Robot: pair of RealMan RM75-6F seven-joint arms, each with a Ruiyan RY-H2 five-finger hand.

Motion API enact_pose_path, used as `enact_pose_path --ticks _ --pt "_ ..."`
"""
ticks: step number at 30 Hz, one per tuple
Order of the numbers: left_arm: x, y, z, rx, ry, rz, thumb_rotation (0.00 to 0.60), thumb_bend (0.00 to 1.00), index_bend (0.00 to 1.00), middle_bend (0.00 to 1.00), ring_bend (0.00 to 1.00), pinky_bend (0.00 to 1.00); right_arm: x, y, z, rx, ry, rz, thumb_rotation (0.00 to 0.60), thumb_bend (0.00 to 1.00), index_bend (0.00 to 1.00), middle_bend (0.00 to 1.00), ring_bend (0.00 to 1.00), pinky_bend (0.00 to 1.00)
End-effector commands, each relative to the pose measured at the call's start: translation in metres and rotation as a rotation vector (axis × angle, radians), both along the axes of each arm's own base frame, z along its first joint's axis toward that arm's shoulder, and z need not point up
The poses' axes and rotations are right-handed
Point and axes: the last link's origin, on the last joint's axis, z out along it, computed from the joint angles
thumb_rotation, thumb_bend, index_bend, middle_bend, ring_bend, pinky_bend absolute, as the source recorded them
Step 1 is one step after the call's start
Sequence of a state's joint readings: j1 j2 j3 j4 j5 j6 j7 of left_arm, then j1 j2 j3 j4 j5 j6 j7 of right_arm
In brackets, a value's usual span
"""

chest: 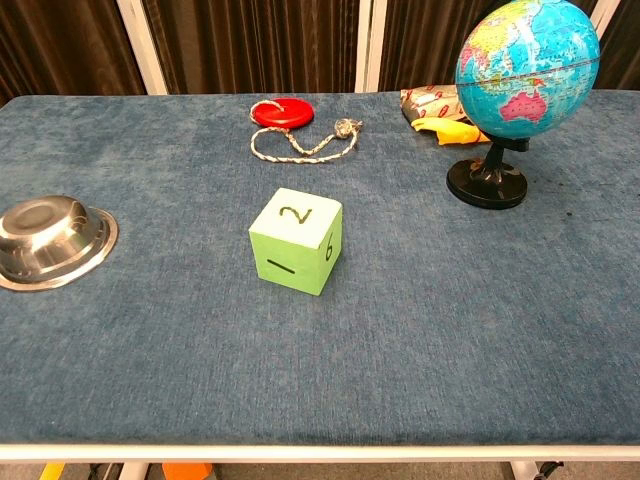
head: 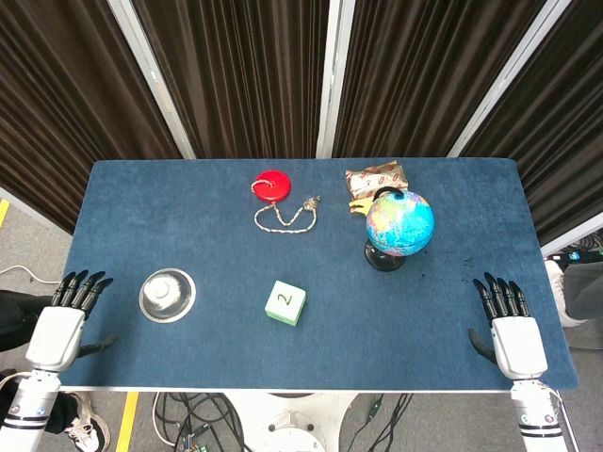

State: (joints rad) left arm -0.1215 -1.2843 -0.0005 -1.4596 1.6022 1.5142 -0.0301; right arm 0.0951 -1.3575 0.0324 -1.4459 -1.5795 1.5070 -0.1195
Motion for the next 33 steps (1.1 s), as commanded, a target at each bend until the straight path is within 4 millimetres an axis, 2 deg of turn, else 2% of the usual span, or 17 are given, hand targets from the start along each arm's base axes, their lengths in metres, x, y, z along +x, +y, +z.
enact_pose_path --ticks 1,8,12,22,27,33 --pt "-0.001 -0.001 -0.001 -0.001 -0.001 0.002 0.6 0.0 0.15 0.09 0.02 0.05 -0.001 0.0 0.0 0.001 0.001 -0.002 0.6 0.23 0.0 0.0 0.0 0.0" --pt "-0.001 -0.001 0.0 -0.003 -0.001 0.003 0.6 0.0 0.15 0.09 0.02 0.05 0.003 -0.002 0.001 -0.005 0.003 0.009 0.6 0.23 0.0 0.0 0.0 0.0" --pt "-0.002 0.0 0.002 -0.002 -0.005 0.004 0.6 0.0 0.15 0.09 0.02 0.05 0.011 -0.01 0.002 -0.015 0.001 0.036 0.6 0.23 0.0 0.0 0.0 0.0" --pt "-0.007 -0.002 0.001 -0.007 -0.007 0.012 0.6 0.0 0.15 0.09 0.02 0.05 0.054 -0.052 0.007 -0.024 0.012 0.175 0.6 0.23 0.0 0.0 0.0 0.0" --pt "-0.01 -0.004 0.0 -0.013 -0.008 0.021 0.6 0.0 0.15 0.09 0.02 0.05 0.078 -0.07 0.0 -0.001 0.026 0.231 0.6 0.23 0.0 0.0 0.0 0.0" --pt "-0.011 -0.003 0.0 -0.013 -0.007 0.021 0.6 0.0 0.15 0.09 0.02 0.05 0.092 -0.085 -0.011 0.063 0.059 0.258 0.6 0.22 0.0 0.0 0.0 0.0"
